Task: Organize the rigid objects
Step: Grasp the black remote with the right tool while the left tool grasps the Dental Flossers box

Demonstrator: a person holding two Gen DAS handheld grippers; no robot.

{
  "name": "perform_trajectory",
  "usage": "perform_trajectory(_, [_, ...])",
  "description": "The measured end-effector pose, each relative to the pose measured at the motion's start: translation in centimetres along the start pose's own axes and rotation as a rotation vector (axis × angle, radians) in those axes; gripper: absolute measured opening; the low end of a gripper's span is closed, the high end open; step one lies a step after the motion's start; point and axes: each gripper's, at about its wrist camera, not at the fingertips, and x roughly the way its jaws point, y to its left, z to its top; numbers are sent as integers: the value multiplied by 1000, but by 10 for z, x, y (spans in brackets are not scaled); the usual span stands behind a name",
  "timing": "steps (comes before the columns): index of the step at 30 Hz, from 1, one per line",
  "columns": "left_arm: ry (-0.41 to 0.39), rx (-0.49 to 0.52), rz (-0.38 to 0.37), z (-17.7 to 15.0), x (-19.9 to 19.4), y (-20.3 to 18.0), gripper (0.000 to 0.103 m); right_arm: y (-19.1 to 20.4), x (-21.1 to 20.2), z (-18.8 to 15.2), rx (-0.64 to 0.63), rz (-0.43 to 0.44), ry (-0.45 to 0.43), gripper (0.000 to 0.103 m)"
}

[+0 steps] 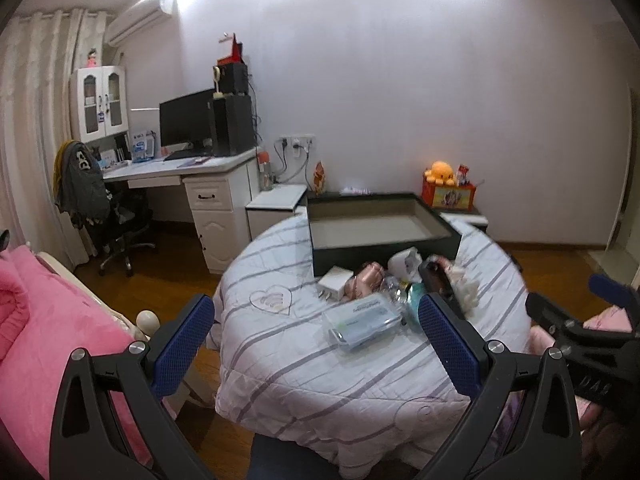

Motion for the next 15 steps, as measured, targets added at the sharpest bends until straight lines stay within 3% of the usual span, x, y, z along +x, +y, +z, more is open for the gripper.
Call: perform_trajectory(15, [148,5,-78,-34,117,-11,103,-1,105,-17,-35,50,184,103])
